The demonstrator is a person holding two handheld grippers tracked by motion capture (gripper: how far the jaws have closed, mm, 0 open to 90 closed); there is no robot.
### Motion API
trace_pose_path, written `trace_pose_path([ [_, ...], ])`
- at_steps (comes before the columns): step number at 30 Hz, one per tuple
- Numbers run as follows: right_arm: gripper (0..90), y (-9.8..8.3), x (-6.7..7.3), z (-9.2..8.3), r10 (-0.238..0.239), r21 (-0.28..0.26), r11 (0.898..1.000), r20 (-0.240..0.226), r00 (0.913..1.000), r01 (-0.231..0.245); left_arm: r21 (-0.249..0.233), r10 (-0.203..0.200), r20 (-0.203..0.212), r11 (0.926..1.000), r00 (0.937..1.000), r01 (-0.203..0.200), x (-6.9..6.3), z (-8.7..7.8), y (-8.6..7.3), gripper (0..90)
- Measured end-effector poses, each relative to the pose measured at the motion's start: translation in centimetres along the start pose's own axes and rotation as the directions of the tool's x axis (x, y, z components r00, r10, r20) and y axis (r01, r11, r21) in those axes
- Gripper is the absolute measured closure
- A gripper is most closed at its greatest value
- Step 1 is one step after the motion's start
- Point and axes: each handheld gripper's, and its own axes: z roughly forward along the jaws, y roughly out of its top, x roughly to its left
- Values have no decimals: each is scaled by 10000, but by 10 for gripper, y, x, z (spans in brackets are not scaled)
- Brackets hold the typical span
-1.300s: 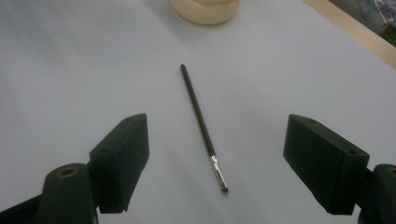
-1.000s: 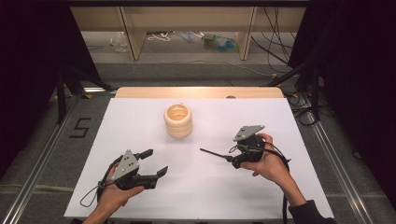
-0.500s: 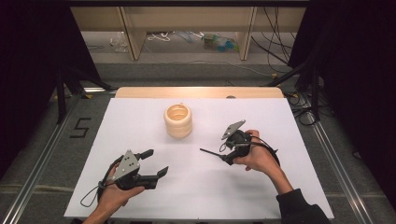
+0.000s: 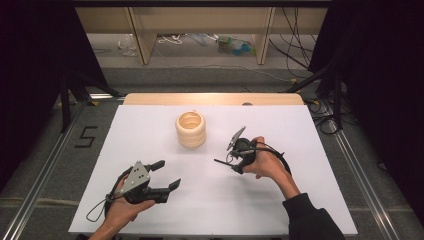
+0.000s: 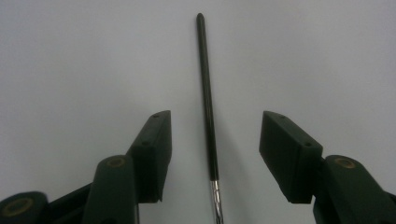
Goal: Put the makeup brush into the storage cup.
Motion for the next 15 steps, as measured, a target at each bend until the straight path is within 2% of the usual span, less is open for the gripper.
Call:
trace_pose_path([
  [3, 477, 2, -1, 2, -5, 79, 10000, -91, 10000, 6, 6, 1, -9, 10000, 10000, -1, 0, 0, 0, 206],
  [8, 506, 4, -3, 6, -2, 543, 9985, -252, 9997, 15, -13, -6, 9, 10000, 10000, 6, 0, 0, 0, 206],
  [10, 512, 3, -3, 7, 43, 466, 9989, -259, 9997, -31, -53, 2, 23, 10000, 10000, -2, 0, 0, 0, 206],
  [12, 526, 3, -4, 8, -13, 766, 9971, -313, 9995, 37, -55, 9, 26, 10000, 10000, -9, 0, 0, 0, 206],
  [15, 537, 2, -6, 10, 41, 683, 9977, -380, 9993, -15, -41, -3, 29, 10000, 10000, 3, 0, 0, 0, 206],
])
